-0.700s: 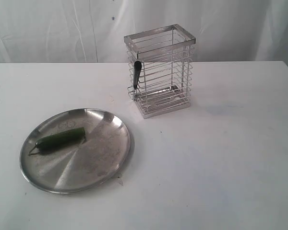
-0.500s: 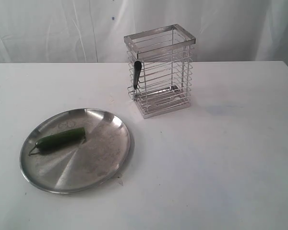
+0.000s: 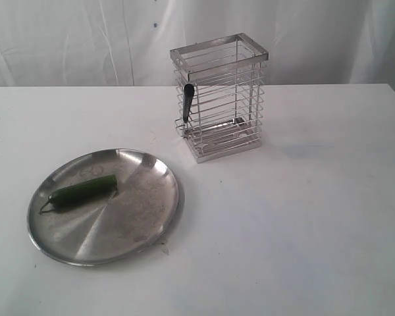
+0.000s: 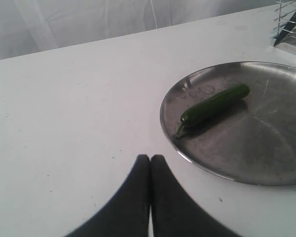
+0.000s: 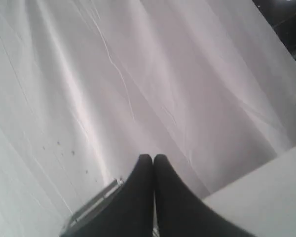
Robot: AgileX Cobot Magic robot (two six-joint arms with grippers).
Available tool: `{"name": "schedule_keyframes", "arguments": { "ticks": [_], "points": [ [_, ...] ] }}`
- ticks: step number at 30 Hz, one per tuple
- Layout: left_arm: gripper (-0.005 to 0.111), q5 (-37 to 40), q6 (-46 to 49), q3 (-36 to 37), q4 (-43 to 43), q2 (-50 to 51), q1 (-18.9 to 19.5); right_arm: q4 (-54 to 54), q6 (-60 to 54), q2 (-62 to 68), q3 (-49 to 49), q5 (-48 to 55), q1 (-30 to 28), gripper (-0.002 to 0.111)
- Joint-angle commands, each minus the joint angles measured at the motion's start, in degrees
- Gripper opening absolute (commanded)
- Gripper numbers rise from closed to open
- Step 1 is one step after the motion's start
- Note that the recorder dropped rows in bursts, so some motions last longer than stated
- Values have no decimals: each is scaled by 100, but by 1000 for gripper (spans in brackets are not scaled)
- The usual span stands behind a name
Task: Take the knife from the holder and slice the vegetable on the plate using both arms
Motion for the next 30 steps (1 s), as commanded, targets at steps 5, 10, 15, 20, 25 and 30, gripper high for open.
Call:
{"name": "schedule_keyframes", "arguments": {
  "ticks": [5, 10, 15, 20, 25, 30],
  "points": [
    [0, 11, -30, 32, 0, -28, -39, -729, 1967, -30, -242, -135, 62, 0],
    [0, 11, -30, 32, 0, -28, -39, -4486, 4423, 171, -1334, 865, 621, 0],
    [0, 11, -30, 32, 0, -28, -39, -6651, 5227, 1446, -2104, 680, 1332, 0],
    [0, 11, -30, 32, 0, -28, -39, -8383, 4957, 3243, -2959, 428, 1585, 0],
    [0, 11, -30, 32, 0, -28, -39, -9019, 5319, 4992, -3831, 216, 1585, 0],
    [0, 11, -30, 32, 0, -28, -39, -9362, 5305, 6447, -4631, 135, 1585, 0]
  ]
}}
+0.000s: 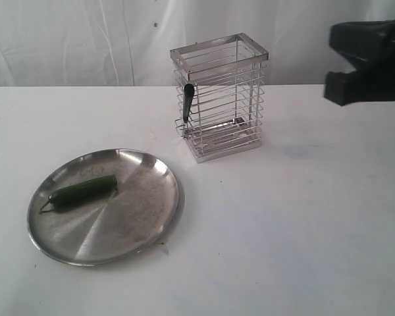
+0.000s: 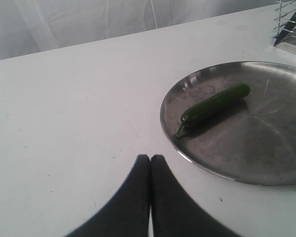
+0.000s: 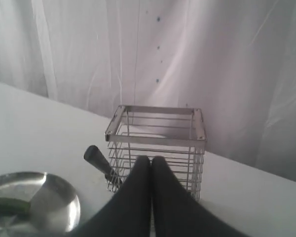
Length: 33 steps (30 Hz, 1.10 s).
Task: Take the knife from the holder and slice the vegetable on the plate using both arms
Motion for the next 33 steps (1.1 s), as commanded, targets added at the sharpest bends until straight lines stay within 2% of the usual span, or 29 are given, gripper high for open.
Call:
{"name": "schedule_keyframes", "arguments": {
  "ticks": [1, 3, 6, 9, 11, 15, 18, 22, 33],
  "points": [
    [0, 11, -30, 32, 0, -28, -39, -251, -144, 1224, -682, 86, 17, 0],
    [0, 11, -30, 32, 0, -28, -39, -60, -132, 1571, -926, 322, 17, 0],
    [0, 11, -30, 32, 0, -28, -39, 1082, -132, 1842, -1292, 395, 17, 0],
    [0, 11, -30, 32, 0, -28, -39, 2279, -132, 1858, -1513, 180, 17, 0],
    [0, 11, -30, 32, 0, -28, -39, 2651, -132, 1761, -1549, -239, 17, 0],
    [0, 11, -30, 32, 0, -28, -39, 2186, -73, 1403, -1529, -1295, 17, 0],
    [0, 11, -30, 32, 0, -28, -39, 1910, -3, 1180, -1529, -1672, 17, 0],
    [0, 11, -30, 32, 0, -28, -39, 1973, -238, 999, -1529, -1500, 17, 0],
    [0, 11, -30, 32, 0, -28, -39, 2365, -2348, 503, -1529, -1399, 17, 0]
  ]
}}
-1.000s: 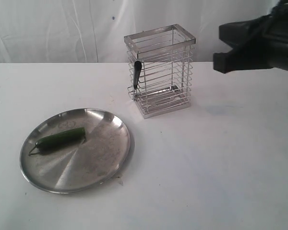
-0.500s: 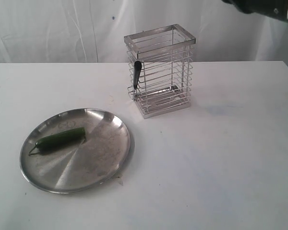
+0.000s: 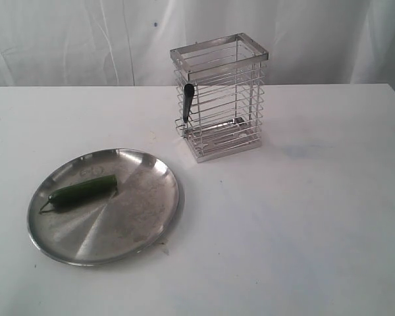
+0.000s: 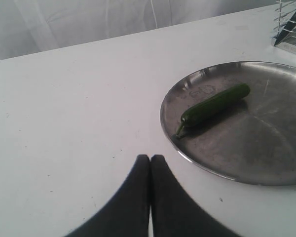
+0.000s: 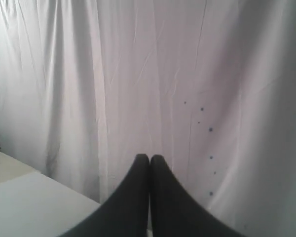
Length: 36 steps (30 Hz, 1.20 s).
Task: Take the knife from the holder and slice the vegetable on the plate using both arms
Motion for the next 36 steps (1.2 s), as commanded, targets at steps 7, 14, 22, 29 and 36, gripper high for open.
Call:
{"name": "schedule_keyframes", "arguments": {
  "ticks": [7, 14, 22, 29, 36],
  "points": [
    [0, 11, -30, 32, 0, -28, -39, 122, -1920, -398, -26, 1219, 17, 0],
    [0, 11, -30, 32, 0, -28, -39, 2687, -3196, -414, -26, 4659, 17, 0],
    [0, 11, -30, 32, 0, -28, -39, 5539, -5984, -414, 80, 7168, 88, 0],
    [0, 11, -30, 32, 0, -28, -39, 8815, -9567, -28, 214, 6451, 528, 0],
    [0, 11, -30, 32, 0, -28, -39, 8789, -9581, 749, -104, 5299, 731, 30]
  ]
}}
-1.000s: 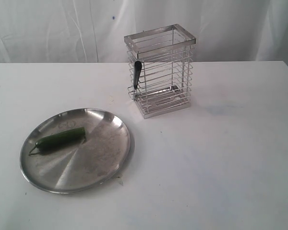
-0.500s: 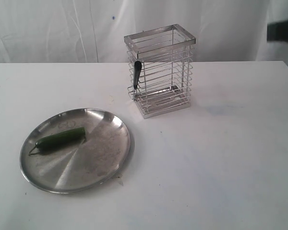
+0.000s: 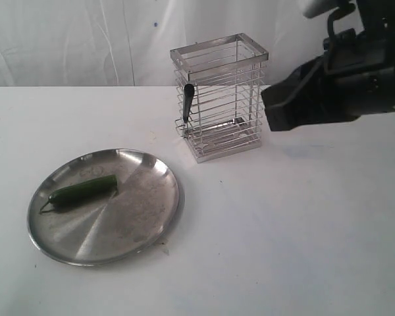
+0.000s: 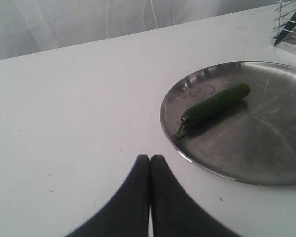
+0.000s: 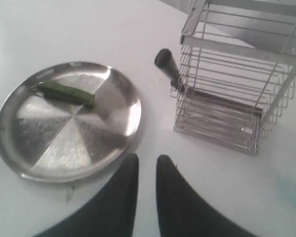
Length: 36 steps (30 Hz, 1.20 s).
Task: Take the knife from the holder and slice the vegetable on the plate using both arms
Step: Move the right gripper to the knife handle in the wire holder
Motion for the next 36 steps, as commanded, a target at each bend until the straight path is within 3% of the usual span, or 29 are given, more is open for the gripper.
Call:
{"name": "schedule_keyframes", "arguments": {
  "ticks": [1, 3, 11, 18, 36],
  "points": [
    [0, 11, -30, 32, 0, -28, -39, 71, -118, 505, -368, -400, 176, 37],
    [0, 11, -30, 32, 0, -28, -39, 71, -118, 766, -619, -384, 304, 44],
    [0, 11, -30, 32, 0, -28, -39, -210, 33, 2034, -1732, -534, 700, 39],
    [0, 11, -30, 32, 0, -28, -39, -307, 265, 2862, -2301, -867, 771, 59],
    [0, 11, -30, 32, 0, -28, -39, -531, 1083, 3833, -2712, -1152, 800, 56]
  ]
}}
